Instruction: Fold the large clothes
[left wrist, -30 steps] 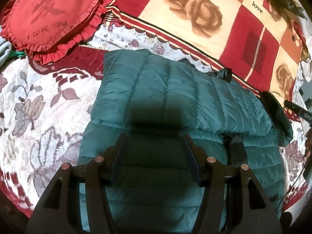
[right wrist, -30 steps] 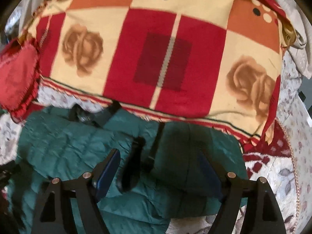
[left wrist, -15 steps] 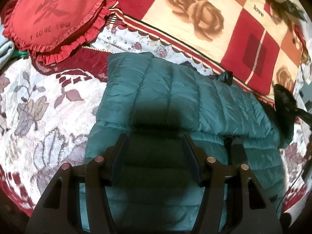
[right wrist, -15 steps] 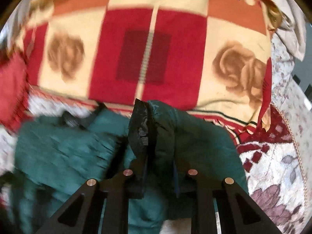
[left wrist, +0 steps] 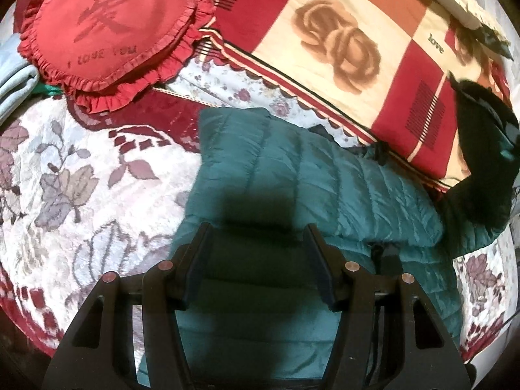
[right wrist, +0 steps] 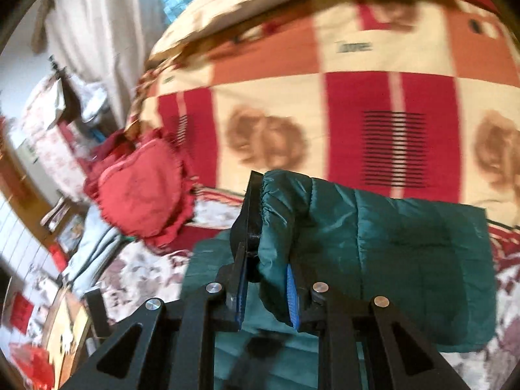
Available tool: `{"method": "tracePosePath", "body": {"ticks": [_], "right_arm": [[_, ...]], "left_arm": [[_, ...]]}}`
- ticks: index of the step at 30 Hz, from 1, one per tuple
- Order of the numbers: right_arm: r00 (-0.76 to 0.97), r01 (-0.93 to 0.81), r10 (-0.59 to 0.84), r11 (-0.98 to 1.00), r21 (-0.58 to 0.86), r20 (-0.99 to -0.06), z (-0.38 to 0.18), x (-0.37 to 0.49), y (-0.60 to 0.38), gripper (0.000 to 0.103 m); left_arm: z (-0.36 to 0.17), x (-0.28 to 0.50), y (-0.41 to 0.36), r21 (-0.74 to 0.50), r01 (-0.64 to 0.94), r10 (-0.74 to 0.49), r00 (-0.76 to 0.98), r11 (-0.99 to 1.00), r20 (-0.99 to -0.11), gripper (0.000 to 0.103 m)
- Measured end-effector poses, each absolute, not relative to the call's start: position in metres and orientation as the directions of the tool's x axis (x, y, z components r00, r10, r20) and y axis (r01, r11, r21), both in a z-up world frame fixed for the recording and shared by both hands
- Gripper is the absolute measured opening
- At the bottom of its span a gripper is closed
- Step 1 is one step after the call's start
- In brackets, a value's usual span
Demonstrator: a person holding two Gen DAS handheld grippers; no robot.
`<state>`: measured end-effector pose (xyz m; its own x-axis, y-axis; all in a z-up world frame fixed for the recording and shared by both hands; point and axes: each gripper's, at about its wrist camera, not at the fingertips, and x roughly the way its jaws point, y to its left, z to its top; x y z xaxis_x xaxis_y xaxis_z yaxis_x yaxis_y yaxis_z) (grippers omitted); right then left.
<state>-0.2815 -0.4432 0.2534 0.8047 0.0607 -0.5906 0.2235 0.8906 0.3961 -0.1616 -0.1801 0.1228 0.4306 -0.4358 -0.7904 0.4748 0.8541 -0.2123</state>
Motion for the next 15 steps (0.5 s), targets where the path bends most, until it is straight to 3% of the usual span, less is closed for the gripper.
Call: {"method": "tracePosePath", "body": {"ticks": [15], "right_arm": [[0.688,0.155,0.202,0.897,0.414,-0.696,0.161,-0.178,-0.362,0.019]], "left_arm": [[0.113,-0.14,-0.152,-0.248,0.422,-0.432,0.428,0.872,-0.794,0.057]]}}
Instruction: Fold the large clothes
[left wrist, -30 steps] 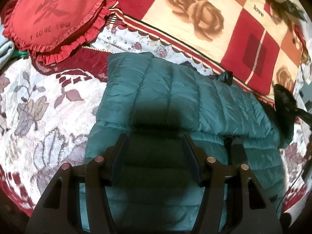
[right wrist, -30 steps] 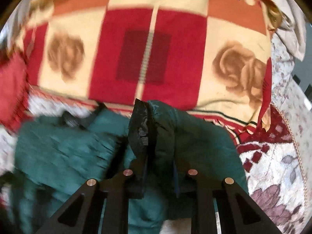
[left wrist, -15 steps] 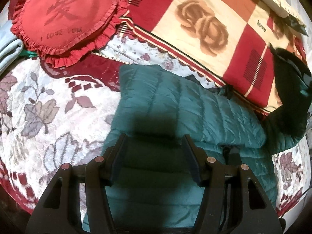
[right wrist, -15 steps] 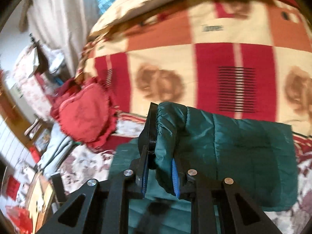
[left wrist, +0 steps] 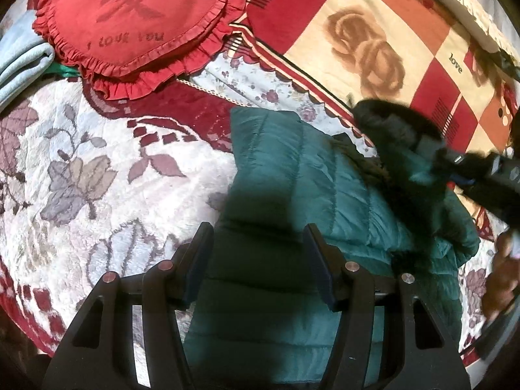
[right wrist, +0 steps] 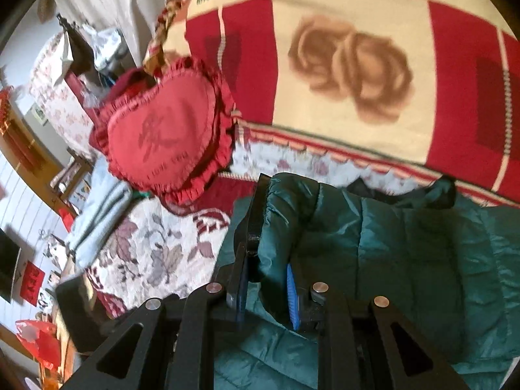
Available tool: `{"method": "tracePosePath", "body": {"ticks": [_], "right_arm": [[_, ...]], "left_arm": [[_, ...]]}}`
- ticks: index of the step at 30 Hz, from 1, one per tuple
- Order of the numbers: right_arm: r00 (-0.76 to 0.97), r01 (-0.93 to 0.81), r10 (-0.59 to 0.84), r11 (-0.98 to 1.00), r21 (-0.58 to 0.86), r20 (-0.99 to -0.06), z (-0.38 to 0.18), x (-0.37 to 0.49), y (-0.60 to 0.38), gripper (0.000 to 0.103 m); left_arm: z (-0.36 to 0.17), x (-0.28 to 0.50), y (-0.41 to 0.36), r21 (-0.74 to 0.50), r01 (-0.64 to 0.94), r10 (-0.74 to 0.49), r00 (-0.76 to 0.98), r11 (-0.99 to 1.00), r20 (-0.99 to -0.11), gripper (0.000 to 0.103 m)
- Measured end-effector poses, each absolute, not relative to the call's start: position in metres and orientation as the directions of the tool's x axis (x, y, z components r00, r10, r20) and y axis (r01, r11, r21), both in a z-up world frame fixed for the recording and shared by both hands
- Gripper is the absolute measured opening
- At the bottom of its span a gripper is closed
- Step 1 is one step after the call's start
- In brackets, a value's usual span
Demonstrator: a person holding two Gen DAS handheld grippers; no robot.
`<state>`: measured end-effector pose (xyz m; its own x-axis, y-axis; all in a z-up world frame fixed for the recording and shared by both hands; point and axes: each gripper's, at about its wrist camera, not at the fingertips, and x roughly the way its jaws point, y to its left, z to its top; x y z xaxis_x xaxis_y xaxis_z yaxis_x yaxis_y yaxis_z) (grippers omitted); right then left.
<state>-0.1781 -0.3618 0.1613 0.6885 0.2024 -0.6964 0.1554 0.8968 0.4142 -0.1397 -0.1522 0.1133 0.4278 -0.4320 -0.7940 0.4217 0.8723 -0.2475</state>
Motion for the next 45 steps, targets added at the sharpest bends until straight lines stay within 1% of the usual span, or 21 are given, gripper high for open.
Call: {"method": "tracePosePath", "body": {"ticks": [3,5,6,7,8,9,10,11,15,19,21,22,26,33,36,37,39,40,41,43,45], "right_arm": [[0.659,0.157,0.201,0.906,0.394,-0.725,0.141,-0.169,-0.353,0.019],[0.638,0.158,0.177,0.922,0.353,-0.749,0.13,-0.164,-0.347,0.019],[0.631,0.157,0.168,0.928,0.337,-0.757,0.126,-0.163,-0.345,0.02],[0.622,0.152,0.161,0.935,0.32,-0.766,0.121,-0.162,-0.342,0.024],[0.613,0.147,0.162,0.938,0.313,-0.773,0.116,-0.162,-0.339,0.042],[0.611,0.141,0.171,0.937,0.319,-0.773,0.113,-0.164,-0.339,0.07],[0.615,0.134,0.182,0.935,0.33,-0.767,0.113,-0.166,-0.337,0.081],[0.622,0.126,0.188,0.934,0.334,-0.76,0.114,-0.169,-0.336,0.085],[0.655,0.115,0.163,0.944,0.31,-0.738,0.134,-0.187,-0.333,0.085],[0.711,0.146,0.143,0.927,0.345,-0.688,0.157,-0.225,-0.351,0.085],[0.721,0.176,0.132,0.915,0.364,-0.68,0.162,-0.244,-0.37,0.085],[0.725,0.192,0.124,0.908,0.372,-0.678,0.163,-0.255,-0.381,0.085],[0.735,0.244,0.068,0.902,0.357,-0.675,0.169,-0.298,-0.412,0.085],[0.746,0.328,-0.003,0.872,0.363,-0.666,0.174,-0.365,-0.456,0.085],[0.747,0.361,-0.031,0.858,0.366,-0.665,0.173,-0.387,-0.47,0.085],[0.745,0.377,-0.047,0.852,0.363,-0.666,0.171,-0.393,-0.475,0.085],[0.734,0.414,-0.071,0.835,0.363,-0.676,0.167,-0.402,-0.486,0.085],[0.725,0.437,-0.08,0.821,0.368,-0.684,0.164,-0.405,-0.492,0.085],[0.715,0.46,-0.089,0.807,0.371,-0.693,0.16,-0.407,-0.498,0.085],[0.701,0.487,-0.103,0.792,0.368,-0.705,0.156,-0.409,-0.504,0.085],[0.694,0.503,-0.118,0.786,0.361,-0.71,0.153,-0.408,-0.508,0.085]], "left_arm": [[0.111,-0.139,-0.152,-0.246,0.422,-0.431,0.428,0.873,-0.795,0.057],[0.11,-0.14,-0.153,-0.241,0.426,-0.428,0.426,0.872,-0.797,0.057],[0.11,-0.14,-0.153,-0.239,0.427,-0.427,0.425,0.872,-0.798,0.057],[0.109,-0.14,-0.154,-0.239,0.427,-0.426,0.423,0.872,-0.8,0.057],[0.109,-0.14,-0.154,-0.24,0.428,-0.427,0.421,0.872,-0.8,0.057],[0.109,-0.141,-0.155,-0.243,0.428,-0.429,0.419,0.87,-0.8,0.057],[0.11,-0.141,-0.155,-0.247,0.429,-0.433,0.418,0.869,-0.799,0.057],[0.111,-0.142,-0.154,-0.252,0.429,-0.438,0.417,0.867,-0.797,0.057],[0.118,-0.142,-0.154,-0.297,0.428,-0.473,0.398,0.854,-0.786,0.057],[0.135,-0.146,-0.163,-0.321,0.456,-0.515,0.408,0.83,-0.753,0.057],[0.142,-0.147,-0.174,-0.334,0.482,-0.542,0.396,0.81,-0.742,0.062],[0.143,-0.147,-0.181,-0.346,0.493,-0.556,0.383,0.798,-0.737,0.071],[0.145,-0.141,-0.205,-0.388,0.49,-0.586,0.355,0.78,-0.729,0.072],[0.122,-0.125,-0.252,-0.323,0.479,-0.505,0.322,0.816,-0.801,0.072],[0.113,-0.127,-0.262,-0.334,0.484,-0.514,0.307,0.809,-0.801,0.072],[0.112,-0.129,-0.265,-0.34,0.491,-0.526,0.31,0.802,-0.792,0.071],[0.111,-0.131,-0.273,-0.324,0.512,-0.523,0.31,0.795,-0.794,0.04],[0.113,-0.132,-0.278,-0.292,0.524,-0.499,0.313,0.8,-0.808,0.02],[0.116,-0.131,-0.281,-0.288,0.532,-0.502,0.314,0.796,-0.806,0.02],[0.133,-0.132,-0.276,-0.312,0.56,-0.552,0.332,0.768,-0.765,0.018],[0.151,-0.133,-0.268,-0.294,0.573,-0.563,0.375,0.765,-0.736,0.017]]}}
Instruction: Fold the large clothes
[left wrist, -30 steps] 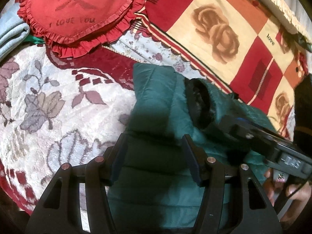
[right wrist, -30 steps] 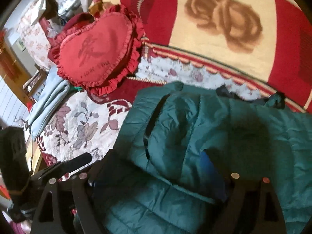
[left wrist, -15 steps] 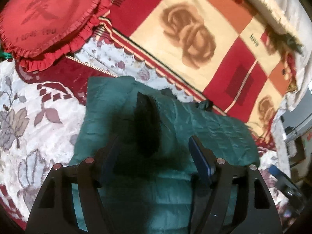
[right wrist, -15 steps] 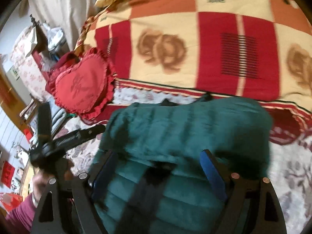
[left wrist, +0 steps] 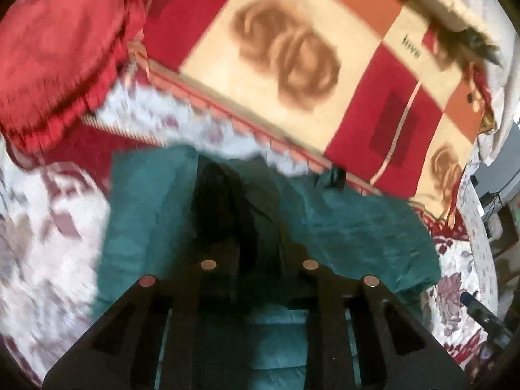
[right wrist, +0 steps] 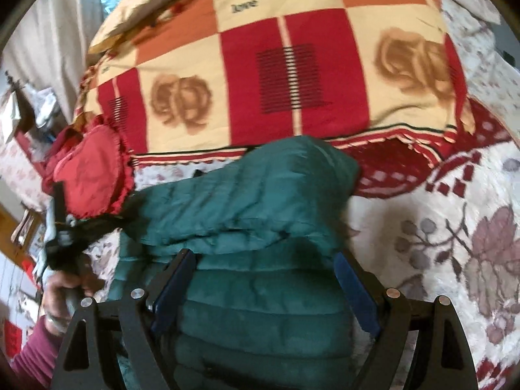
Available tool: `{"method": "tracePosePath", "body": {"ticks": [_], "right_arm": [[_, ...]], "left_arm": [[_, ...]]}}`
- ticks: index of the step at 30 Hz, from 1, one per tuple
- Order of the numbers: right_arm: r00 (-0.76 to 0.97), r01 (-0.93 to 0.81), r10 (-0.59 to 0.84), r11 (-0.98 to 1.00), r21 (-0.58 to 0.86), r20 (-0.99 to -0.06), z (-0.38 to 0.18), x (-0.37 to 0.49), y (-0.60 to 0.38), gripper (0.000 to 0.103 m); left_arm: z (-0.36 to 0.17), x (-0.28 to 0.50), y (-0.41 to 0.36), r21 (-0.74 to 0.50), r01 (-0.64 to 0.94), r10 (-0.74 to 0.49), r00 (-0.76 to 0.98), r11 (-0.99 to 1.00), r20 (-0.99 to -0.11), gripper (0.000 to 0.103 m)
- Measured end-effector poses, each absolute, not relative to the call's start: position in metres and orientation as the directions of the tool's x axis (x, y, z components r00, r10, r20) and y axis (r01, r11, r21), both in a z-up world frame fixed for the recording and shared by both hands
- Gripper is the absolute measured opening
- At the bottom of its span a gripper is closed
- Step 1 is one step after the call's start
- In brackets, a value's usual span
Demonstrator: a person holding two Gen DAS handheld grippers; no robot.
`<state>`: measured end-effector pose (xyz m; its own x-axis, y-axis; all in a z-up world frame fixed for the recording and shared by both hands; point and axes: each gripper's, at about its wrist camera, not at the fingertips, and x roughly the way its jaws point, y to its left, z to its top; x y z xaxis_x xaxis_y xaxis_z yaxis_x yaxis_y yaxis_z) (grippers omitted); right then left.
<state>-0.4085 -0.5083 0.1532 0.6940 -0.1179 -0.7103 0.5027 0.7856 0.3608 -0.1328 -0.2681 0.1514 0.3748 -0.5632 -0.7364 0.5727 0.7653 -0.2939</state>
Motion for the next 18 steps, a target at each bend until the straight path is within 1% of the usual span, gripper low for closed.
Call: {"method": "tracePosePath", "body": {"ticks": [3,5,7,8,9,11,13,18], "right_arm": [[0.682,0.523,-0.137,0.778,0.348,-0.719,0.153,-0.401,-0.512,0.085],[0.679,0.529,-0.155,0.781,0.331,-0.718,0.155,-0.389,-0.511,0.085],[0.687,0.51,-0.155,0.799,0.319,-0.71,0.156,-0.372,-0.504,0.085],[0.688,0.494,-0.151,0.814,0.305,-0.71,0.156,-0.36,-0.499,0.083],[0.686,0.483,-0.151,0.827,0.289,-0.712,0.155,-0.351,-0.495,0.075],[0.659,0.464,-0.164,0.857,0.225,-0.734,0.148,-0.324,-0.483,0.064],[0.633,0.449,-0.159,0.873,0.191,-0.758,0.138,-0.305,-0.477,0.064],[0.532,0.455,-0.183,0.885,0.096,-0.827,0.09,-0.266,-0.477,0.064]], "left_arm": [[0.172,-0.127,-0.247,-0.279,0.564,-0.568,0.439,0.777,-0.696,0.016],[0.167,-0.12,-0.239,-0.244,0.546,-0.529,0.456,0.801,-0.716,0.016],[0.147,-0.114,-0.237,-0.214,0.53,-0.482,0.439,0.82,-0.758,0.016],[0.136,-0.113,-0.235,-0.21,0.519,-0.464,0.427,0.828,-0.776,0.016],[0.128,-0.111,-0.235,-0.208,0.507,-0.45,0.418,0.836,-0.79,0.016],[0.113,-0.109,-0.234,-0.221,0.486,-0.44,0.401,0.846,-0.804,0.016],[0.105,-0.109,-0.233,-0.227,0.477,-0.44,0.4,0.849,-0.804,0.016],[0.096,-0.114,-0.239,-0.178,0.499,-0.414,0.416,0.848,-0.81,0.016]]}}
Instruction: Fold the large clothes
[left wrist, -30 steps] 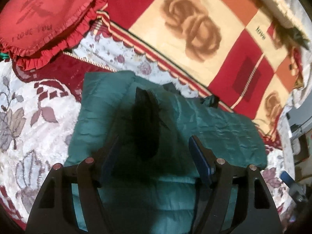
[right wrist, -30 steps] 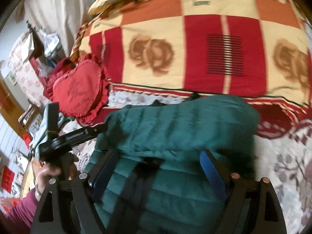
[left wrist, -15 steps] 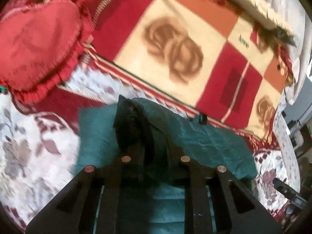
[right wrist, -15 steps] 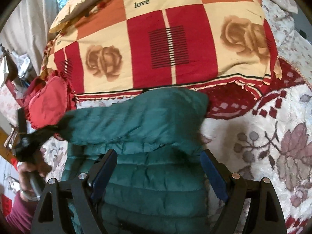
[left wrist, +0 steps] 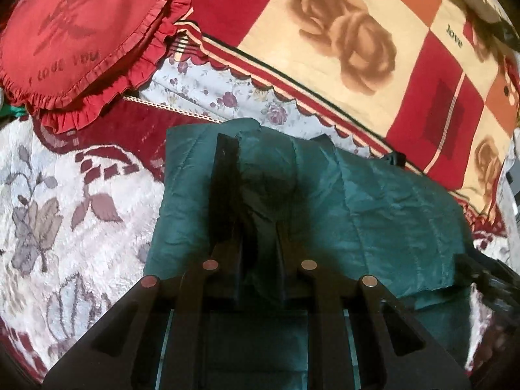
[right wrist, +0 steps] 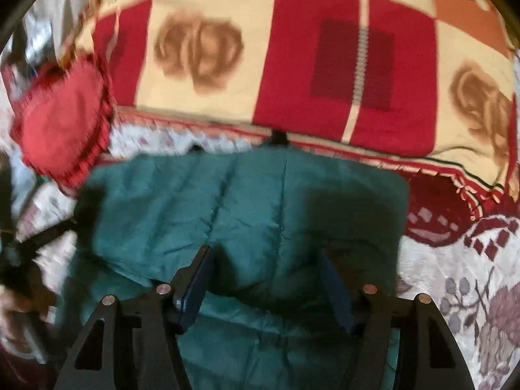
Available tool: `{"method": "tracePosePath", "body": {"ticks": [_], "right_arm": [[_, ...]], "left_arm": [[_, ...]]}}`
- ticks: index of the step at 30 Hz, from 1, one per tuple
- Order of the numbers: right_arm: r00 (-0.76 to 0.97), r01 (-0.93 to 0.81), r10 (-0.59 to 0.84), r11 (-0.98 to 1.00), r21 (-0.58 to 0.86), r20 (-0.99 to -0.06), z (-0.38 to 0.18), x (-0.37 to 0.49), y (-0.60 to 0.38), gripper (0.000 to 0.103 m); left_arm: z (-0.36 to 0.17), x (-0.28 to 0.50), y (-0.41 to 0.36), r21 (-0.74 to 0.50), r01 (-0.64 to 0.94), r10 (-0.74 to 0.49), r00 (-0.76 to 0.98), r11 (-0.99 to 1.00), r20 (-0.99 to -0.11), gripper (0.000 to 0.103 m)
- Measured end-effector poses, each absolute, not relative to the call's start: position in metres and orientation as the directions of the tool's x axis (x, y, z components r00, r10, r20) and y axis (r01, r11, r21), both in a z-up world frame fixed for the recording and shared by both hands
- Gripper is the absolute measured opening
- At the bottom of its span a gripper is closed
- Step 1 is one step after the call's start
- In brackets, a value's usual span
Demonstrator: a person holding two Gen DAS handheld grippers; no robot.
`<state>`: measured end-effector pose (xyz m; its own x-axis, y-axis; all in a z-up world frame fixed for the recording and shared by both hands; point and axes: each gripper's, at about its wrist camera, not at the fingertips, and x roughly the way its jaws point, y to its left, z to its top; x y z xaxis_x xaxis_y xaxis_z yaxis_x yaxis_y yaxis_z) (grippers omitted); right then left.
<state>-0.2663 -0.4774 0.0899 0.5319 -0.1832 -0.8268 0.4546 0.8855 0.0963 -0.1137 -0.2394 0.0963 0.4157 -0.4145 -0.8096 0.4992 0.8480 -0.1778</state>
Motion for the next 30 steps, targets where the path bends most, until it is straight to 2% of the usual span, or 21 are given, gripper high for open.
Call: {"method": "tracePosePath", "body": {"ticks": [3,6,10,11,13,20,30], "right_arm": [[0.513,0.467,-0.172,0.878,0.105,-0.841,0.059,-0.259,-0.482,0.065],[0.531,0.472,-0.19,0.876,0.102,-0.826,0.054,-0.262,-0.482,0.065],[0.525,0.48,-0.168,0.868,0.127,-0.835,0.067,-0.272,-0.484,0.064],[0.532,0.485,-0.165,0.863,0.139,-0.83,0.074,-0.276,-0.484,0.064],[0.552,0.491,-0.173,0.858,0.151,-0.815,0.087,-0.283,-0.479,0.064],[0.617,0.468,-0.168,0.864,0.186,-0.769,0.12,-0.294,-0.463,0.064],[0.647,0.401,-0.115,0.892,0.208,-0.754,0.122,-0.267,-0.432,0.066]], "left_arm": [[0.087,-0.113,-0.24,-0.192,0.494,-0.417,0.399,0.848,-0.817,0.016],[0.083,-0.114,-0.242,-0.189,0.489,-0.411,0.4,0.852,-0.819,0.016],[0.087,-0.117,-0.24,-0.181,0.5,-0.412,0.401,0.847,-0.818,0.017],[0.089,-0.118,-0.239,-0.175,0.502,-0.407,0.401,0.847,-0.821,0.022],[0.096,-0.122,-0.236,-0.149,0.506,-0.39,0.412,0.85,-0.824,0.023],[0.128,-0.148,-0.232,-0.04,0.537,-0.367,0.518,0.843,-0.773,0.023],[0.162,-0.166,-0.236,-0.022,0.579,-0.42,0.565,0.815,-0.71,0.023]]}}
